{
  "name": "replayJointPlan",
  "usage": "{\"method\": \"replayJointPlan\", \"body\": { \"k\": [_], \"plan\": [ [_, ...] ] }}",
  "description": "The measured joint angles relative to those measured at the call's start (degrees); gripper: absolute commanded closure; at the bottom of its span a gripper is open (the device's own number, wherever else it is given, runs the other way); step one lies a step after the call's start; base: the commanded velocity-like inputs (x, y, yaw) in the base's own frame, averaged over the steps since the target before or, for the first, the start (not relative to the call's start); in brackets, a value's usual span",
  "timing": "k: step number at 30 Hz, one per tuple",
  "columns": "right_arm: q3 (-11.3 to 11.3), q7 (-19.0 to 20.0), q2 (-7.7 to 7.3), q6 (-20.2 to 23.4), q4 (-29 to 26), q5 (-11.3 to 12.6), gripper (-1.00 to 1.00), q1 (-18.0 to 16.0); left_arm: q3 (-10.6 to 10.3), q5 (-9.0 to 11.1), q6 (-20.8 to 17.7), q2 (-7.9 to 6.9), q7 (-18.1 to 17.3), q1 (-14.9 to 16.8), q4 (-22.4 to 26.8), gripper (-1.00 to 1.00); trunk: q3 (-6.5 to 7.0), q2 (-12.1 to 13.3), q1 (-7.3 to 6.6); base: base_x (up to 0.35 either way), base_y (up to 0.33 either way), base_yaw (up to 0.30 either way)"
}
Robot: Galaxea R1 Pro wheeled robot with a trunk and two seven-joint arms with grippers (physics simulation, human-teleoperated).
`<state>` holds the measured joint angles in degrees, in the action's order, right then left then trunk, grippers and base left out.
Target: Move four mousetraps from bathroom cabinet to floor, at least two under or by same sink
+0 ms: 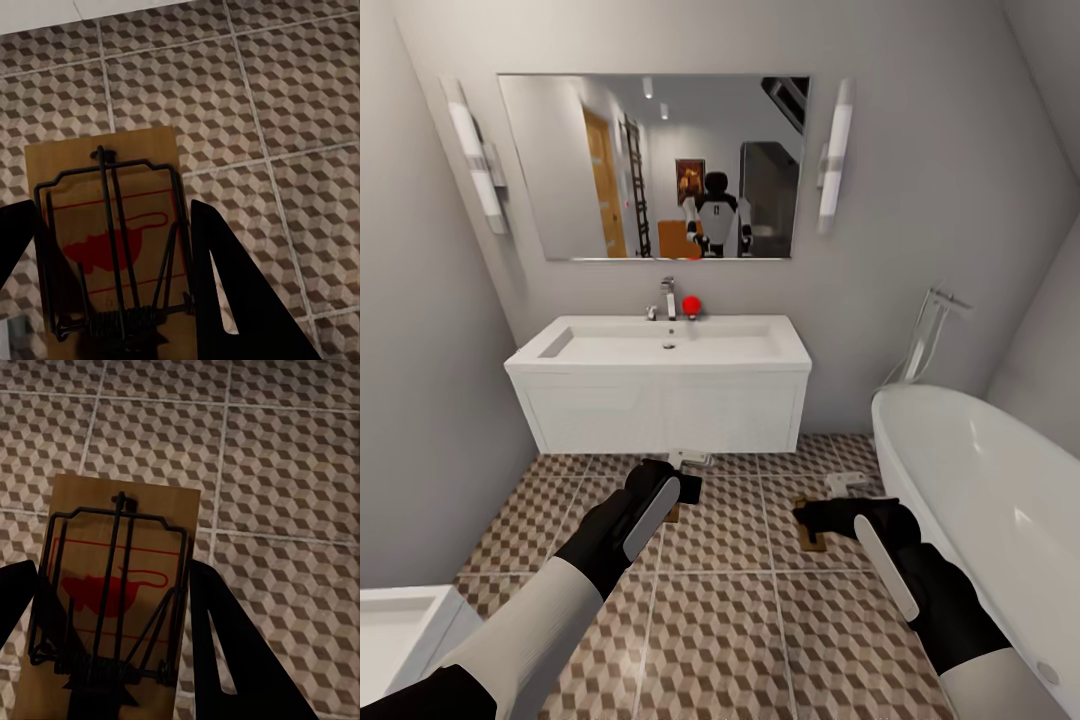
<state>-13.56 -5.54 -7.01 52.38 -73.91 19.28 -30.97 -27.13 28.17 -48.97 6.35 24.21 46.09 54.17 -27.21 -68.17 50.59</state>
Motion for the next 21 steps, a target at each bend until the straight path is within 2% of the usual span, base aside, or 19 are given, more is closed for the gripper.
{"method": "replayJointPlan", "body": {
  "k": [11, 21],
  "plan": [
    [0.0, 0.0, 0.08, 0.3, -3.7, 0.1, 1.00, 0.1, 0.0, 0.0, 0.0, 0.05, 0.0, 0.0, 0.0, 1.00, -3.02, -4.4, 2.42, 0.000, 0.000, 0.000],
    [0.0, 0.0, 0.21, 3.1, -4.9, 0.1, 1.00, 0.1, 0.0, 0.0, 0.0, 0.08, 0.2, 0.0, 0.0, 1.00, -5.59, -8.0, 4.40, 0.000, 0.000, 0.000]
  ]
}}
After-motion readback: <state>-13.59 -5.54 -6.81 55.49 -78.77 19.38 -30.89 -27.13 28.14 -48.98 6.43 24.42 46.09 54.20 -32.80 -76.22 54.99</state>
